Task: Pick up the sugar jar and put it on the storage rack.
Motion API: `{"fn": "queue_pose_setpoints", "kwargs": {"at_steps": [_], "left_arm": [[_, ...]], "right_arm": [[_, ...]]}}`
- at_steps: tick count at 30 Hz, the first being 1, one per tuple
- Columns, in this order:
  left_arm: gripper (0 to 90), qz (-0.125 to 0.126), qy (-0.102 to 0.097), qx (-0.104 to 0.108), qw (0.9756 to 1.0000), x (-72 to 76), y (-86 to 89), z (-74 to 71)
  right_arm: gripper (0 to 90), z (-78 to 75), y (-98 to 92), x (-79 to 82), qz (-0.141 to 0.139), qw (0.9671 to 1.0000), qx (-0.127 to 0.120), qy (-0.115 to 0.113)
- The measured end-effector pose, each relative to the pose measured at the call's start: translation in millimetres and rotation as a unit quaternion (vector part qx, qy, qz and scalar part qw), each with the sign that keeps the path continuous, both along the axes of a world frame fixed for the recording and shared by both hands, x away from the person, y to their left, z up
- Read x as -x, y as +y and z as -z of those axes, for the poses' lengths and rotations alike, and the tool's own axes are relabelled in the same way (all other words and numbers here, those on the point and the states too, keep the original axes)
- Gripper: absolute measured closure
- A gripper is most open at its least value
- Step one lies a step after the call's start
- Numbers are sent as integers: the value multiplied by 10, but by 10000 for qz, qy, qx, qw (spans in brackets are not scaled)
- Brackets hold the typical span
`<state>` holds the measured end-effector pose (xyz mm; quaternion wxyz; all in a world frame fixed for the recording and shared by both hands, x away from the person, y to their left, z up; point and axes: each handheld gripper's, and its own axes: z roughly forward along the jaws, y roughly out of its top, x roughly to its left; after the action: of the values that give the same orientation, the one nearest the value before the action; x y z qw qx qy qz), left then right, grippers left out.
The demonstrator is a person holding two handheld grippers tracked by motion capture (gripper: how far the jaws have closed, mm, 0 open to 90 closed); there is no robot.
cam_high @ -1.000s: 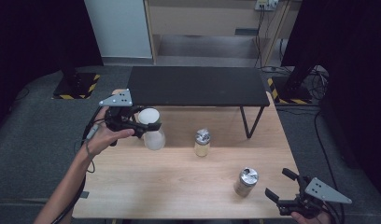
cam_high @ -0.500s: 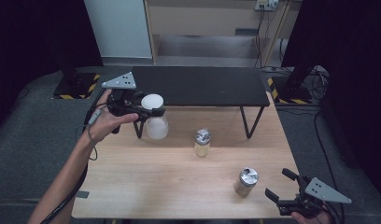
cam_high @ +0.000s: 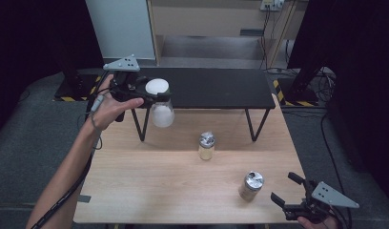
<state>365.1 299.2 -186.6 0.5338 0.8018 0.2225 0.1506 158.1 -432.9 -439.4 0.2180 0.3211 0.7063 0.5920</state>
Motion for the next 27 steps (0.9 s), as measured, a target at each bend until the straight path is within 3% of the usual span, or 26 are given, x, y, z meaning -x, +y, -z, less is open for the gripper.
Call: {"fn": "queue_pose_setpoints", "kwargs": {"at_steps": [14, 27], "left_arm": [[324, -478, 7, 89, 9988, -183, -65, -78], [324, -968, 16, 77, 9953, -462, -175, -73]], "right_arm": [[19, 4, -8, -2, 5, 10000, -29, 25], [21, 7, -17, -6, -6, 10000, -42, 38]]}}
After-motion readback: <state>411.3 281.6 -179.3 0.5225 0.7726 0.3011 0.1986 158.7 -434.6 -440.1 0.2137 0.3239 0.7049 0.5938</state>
